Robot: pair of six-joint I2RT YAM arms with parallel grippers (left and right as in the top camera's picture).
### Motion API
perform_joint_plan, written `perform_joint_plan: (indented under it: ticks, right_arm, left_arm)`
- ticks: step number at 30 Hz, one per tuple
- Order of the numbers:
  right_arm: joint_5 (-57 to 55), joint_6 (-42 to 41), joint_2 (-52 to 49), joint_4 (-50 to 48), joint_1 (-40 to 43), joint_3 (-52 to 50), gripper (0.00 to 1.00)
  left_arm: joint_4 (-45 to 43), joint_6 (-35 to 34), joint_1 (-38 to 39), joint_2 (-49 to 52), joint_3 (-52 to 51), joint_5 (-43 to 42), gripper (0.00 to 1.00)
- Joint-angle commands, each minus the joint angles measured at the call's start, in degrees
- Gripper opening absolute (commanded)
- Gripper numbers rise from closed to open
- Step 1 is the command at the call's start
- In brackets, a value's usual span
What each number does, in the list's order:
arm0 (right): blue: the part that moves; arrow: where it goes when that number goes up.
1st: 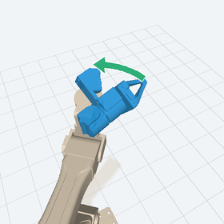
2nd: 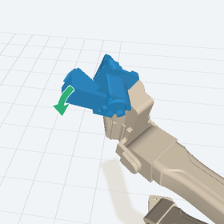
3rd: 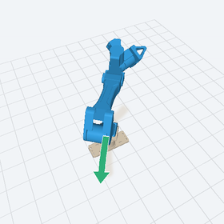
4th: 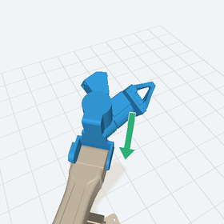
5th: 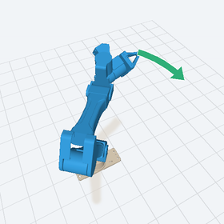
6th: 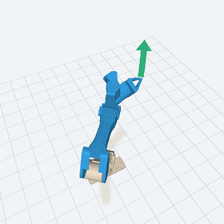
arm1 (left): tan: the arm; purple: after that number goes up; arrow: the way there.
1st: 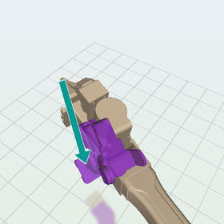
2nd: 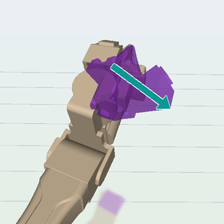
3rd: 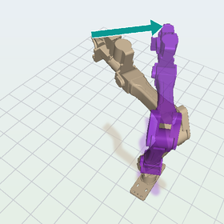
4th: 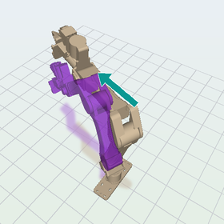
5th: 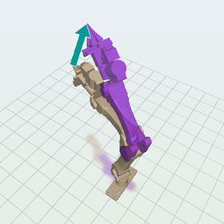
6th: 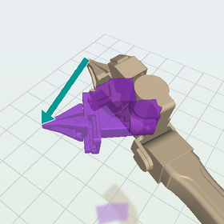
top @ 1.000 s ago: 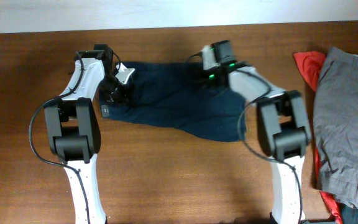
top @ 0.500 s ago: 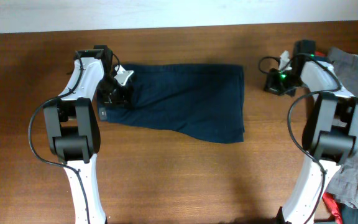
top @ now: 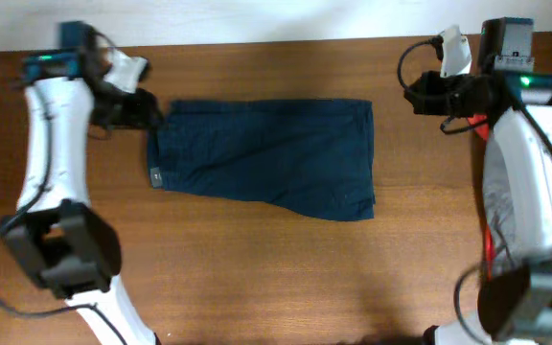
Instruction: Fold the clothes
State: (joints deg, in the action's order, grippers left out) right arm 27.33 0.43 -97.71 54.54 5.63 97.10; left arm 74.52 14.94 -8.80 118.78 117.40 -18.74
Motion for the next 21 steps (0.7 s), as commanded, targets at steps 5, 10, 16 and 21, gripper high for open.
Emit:
perform_joint_plan:
  ticks: [5, 10, 16, 21]
  right_arm:
    - [-0.39, -5.01, -1.20, 7.39, -6.14, -0.09, 0.09]
    - [-2.16, -6.03, -5.79, 8.96, -11.74, -0.11, 0.04]
    - [-6.97, -9.62, -13.20, 5.84, -18.67, -0.11, 0.04]
    - [-7.45, -14.67, -23.65, -1.20, -22.32, -0.11, 0.04]
  left_arm:
    - [-3.52, -0.15, -5.27, 10.73, -3.37, -12.26, 0.74]
    - [-5.57, 0.55, -5.31, 17.75, -3.37, -16.31, 0.75]
    - [-8.39, 0.52, -5.25, 21.16, -3.37, -18.14, 0.81]
    - [-9.64, 0.50, -4.70, 22.91, -3.37, -19.89, 0.82]
